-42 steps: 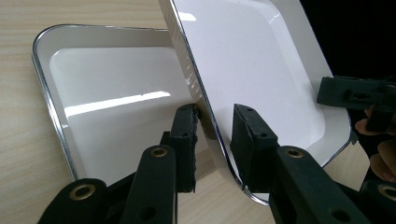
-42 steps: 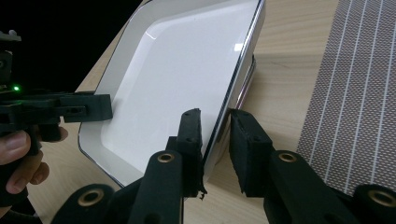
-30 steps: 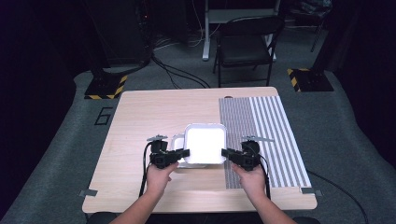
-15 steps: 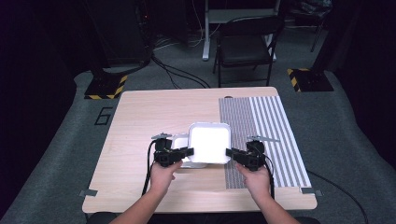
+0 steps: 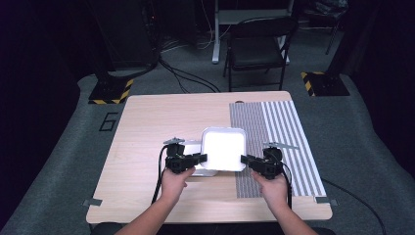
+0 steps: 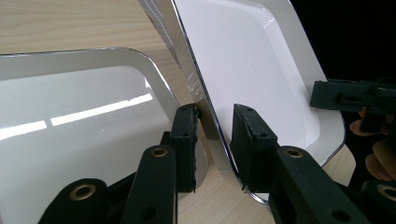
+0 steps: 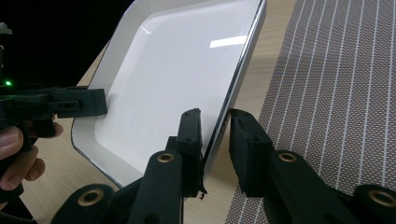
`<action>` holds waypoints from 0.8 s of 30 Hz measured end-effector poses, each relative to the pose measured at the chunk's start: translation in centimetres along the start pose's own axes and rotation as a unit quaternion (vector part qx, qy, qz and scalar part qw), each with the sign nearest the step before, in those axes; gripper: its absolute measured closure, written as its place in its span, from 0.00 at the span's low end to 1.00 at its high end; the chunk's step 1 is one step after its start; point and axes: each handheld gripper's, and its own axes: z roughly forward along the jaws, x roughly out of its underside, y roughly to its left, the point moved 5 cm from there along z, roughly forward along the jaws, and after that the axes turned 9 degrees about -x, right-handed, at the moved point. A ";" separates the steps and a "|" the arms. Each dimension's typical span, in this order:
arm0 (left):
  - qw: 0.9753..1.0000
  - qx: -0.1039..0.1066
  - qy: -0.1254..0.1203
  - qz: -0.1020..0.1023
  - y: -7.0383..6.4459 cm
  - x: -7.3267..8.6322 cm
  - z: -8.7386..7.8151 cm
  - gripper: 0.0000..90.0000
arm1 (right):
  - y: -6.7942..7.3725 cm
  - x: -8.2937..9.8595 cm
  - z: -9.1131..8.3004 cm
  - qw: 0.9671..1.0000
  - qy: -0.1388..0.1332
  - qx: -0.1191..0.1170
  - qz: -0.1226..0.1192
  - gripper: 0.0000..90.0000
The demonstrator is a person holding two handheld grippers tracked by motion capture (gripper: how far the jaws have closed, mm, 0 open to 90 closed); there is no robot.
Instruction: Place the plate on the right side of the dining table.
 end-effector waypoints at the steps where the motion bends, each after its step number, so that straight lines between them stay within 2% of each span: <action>1: 1.000 0.001 0.002 0.000 -0.1 0.0 0.0 0.78 | 0.0 0.0 -0.1 1.000 -0.001 0.001 0.001 0.82; 9: 1.000 0.002 0.000 0.002 -0.5 -0.3 0.3 0.78 | -0.2 -0.1 -0.5 1.000 0.001 0.005 -0.001 0.82; 10: 1.000 0.002 0.003 0.011 -0.4 -0.3 0.3 0.78 | -0.2 -0.1 -0.6 1.000 0.000 0.004 -0.001 0.82; 14: 1.000 0.002 0.003 0.006 -0.7 -0.4 0.4 0.78 | -0.3 -0.2 -0.9 1.000 -0.001 0.005 -0.002 0.82; 19: 1.000 0.006 0.005 0.012 -0.9 -0.5 0.7 0.78 | -0.5 -0.2 -1.1 1.000 -0.002 0.008 -0.004 0.82; 20: 1.000 0.006 0.006 0.006 -1.0 -0.4 0.7 0.78 | -0.5 -0.2 -1.2 1.000 -0.002 0.009 -0.005 0.82; 24: 1.000 0.005 0.005 0.007 -1.3 -0.5 0.9 0.78 | -0.6 -0.1 -1.4 1.000 -0.002 0.010 -0.001 0.82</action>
